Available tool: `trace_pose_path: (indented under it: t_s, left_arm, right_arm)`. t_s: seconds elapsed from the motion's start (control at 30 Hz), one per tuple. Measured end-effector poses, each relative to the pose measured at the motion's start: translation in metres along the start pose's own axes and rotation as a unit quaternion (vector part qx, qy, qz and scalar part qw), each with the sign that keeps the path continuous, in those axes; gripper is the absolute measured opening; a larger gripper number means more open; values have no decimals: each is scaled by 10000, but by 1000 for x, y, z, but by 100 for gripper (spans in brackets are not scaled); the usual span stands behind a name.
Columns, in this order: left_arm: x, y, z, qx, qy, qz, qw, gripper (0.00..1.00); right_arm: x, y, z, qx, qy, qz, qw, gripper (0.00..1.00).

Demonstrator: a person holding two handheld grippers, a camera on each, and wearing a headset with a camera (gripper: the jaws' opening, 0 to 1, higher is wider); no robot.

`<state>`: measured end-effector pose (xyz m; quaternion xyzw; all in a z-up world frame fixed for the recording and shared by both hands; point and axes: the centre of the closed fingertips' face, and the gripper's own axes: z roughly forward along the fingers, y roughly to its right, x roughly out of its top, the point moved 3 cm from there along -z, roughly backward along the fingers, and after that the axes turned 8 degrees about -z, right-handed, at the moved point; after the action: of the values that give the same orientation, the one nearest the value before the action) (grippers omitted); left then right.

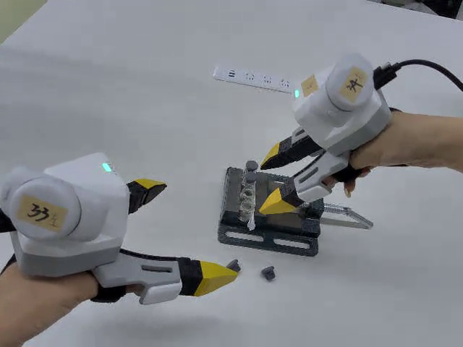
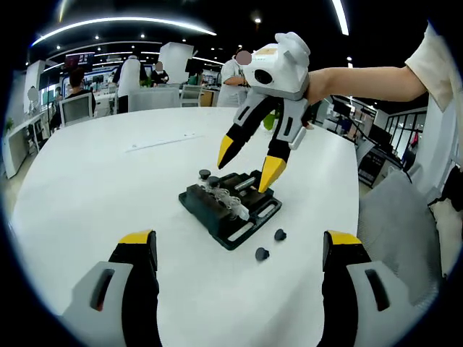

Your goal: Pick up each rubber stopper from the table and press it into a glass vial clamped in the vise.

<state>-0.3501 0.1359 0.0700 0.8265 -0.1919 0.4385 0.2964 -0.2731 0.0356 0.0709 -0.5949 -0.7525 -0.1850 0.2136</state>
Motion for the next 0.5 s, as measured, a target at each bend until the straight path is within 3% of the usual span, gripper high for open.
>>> trace_pose_path:
  t_s: [0.5]
  left_arm:
    - [3,7,-3,-38,-6,56,10000,94]
  right_arm:
    - [-21,-48,-4,131,21,-76,9999,38]
